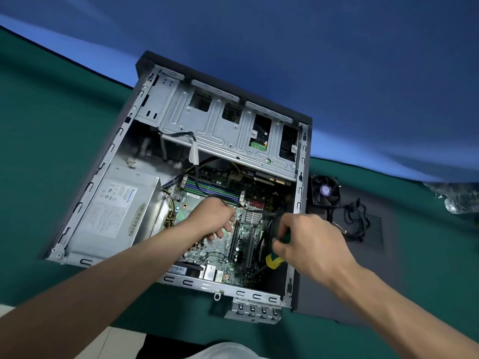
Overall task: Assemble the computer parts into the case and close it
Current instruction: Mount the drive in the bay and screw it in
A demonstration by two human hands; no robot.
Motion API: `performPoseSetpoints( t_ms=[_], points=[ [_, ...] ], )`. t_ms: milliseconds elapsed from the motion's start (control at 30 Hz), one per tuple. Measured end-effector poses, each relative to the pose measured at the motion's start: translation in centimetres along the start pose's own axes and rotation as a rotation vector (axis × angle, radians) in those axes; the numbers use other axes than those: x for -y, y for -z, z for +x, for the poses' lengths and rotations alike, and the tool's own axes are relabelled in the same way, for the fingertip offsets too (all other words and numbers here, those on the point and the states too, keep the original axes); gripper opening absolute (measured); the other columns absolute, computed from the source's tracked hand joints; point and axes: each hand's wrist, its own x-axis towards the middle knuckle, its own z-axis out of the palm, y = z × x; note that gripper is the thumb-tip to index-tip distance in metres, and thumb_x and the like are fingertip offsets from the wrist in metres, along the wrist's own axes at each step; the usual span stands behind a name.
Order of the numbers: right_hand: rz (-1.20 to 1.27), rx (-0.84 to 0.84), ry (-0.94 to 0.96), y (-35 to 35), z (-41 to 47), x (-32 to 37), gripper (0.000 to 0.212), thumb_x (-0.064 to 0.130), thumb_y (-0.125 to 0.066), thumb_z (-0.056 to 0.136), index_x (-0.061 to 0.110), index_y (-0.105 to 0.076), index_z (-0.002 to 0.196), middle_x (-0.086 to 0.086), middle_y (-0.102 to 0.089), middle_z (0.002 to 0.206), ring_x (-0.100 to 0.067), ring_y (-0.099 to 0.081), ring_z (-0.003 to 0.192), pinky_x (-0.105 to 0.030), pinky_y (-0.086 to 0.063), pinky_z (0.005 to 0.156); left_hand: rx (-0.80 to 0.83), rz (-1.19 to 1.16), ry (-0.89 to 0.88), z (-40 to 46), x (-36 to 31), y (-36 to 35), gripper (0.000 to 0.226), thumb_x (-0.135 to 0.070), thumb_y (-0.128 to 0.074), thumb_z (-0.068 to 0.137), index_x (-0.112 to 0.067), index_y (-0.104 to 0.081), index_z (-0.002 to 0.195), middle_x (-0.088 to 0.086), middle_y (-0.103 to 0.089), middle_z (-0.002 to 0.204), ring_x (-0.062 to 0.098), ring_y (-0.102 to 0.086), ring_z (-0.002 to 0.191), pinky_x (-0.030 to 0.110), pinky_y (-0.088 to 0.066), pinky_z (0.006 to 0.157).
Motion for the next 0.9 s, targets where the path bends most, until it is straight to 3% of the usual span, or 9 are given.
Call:
performPoseSetpoints(
  t_ms=[167,300,433,567,700,900],
  points=[
    [-0.037,0.011,0.014,-0.8,0.3,-0.1,0.025,0.037,-0.058,0.084,0.028,-0.042,0.067,0.012,-0.050,0.065,-0.006,-0.048,0.058,-0.021,-0.025,0.044,-0.017,0.062,-0.039,0.0,0.3,0.0,0.020,-0.018,-0.046,0.092,-0.006,-0.060,0.087,0.005,-0.063,0.067,0.016,-0.050,0.043,0.022,-0.040,0.042],
    [-0.049,0.011,0.037,-1.3,0.4,-0.1,0.019,0.038,-0.056,0.085,0.028,-0.046,0.072,0.012,-0.050,0.068,-0.008,-0.048,0.059,-0.021,-0.026,0.045,-0.093,0.215,-0.044,0.2,0.2,-0.1,0.031,-0.025,-0.047,0.093,-0.009,-0.058,0.069,0.001,-0.057,0.052,0.011,-0.047,0.032,0.018,-0.037,0.038],
    [-0.048,0.015,0.060,-1.5,0.5,0.0,0.016,0.039,-0.056,0.087,0.028,-0.050,0.077,0.012,-0.052,0.070,-0.010,-0.051,0.062,-0.021,-0.028,0.047,-0.104,0.352,-0.039,0.3,0.2,-0.3,0.034,-0.029,-0.045,0.093,-0.011,-0.057,0.067,0.002,-0.057,0.054,0.014,-0.048,0.035,0.017,-0.037,0.037],
    [-0.054,0.016,0.067,-1.7,0.6,0.1,0.014,0.039,-0.055,0.087,0.028,-0.050,0.079,0.012,-0.049,0.069,-0.011,-0.050,0.062,-0.021,-0.026,0.046,-0.059,0.386,-0.040,0.3,0.1,-0.3,0.028,-0.027,-0.042,0.094,-0.009,-0.060,0.082,0.005,-0.062,0.067,0.014,-0.051,0.040,0.018,-0.040,0.039],
    [-0.057,0.010,0.062,-1.7,0.8,0.1,0.014,0.039,-0.055,0.087,0.028,-0.050,0.079,0.013,-0.048,0.068,-0.009,-0.048,0.059,-0.020,-0.024,0.045,-0.073,0.441,-0.052,0.2,0.0,-0.2,0.031,-0.028,-0.041,0.094,-0.009,-0.060,0.077,0.006,-0.062,0.066,0.019,-0.053,0.047,0.021,-0.044,0.046],
    [-0.051,0.033,0.066,-2.0,0.6,0.1,0.015,0.039,-0.054,0.088,0.028,-0.050,0.079,0.011,-0.052,0.072,-0.009,-0.049,0.060,-0.020,-0.026,0.046,-0.080,0.465,-0.056,0.0,-0.2,-0.2,0.031,-0.027,-0.042,0.094,-0.012,-0.058,0.073,0.004,-0.060,0.064,0.017,-0.051,0.046,0.020,-0.038,0.043]
  ],
)
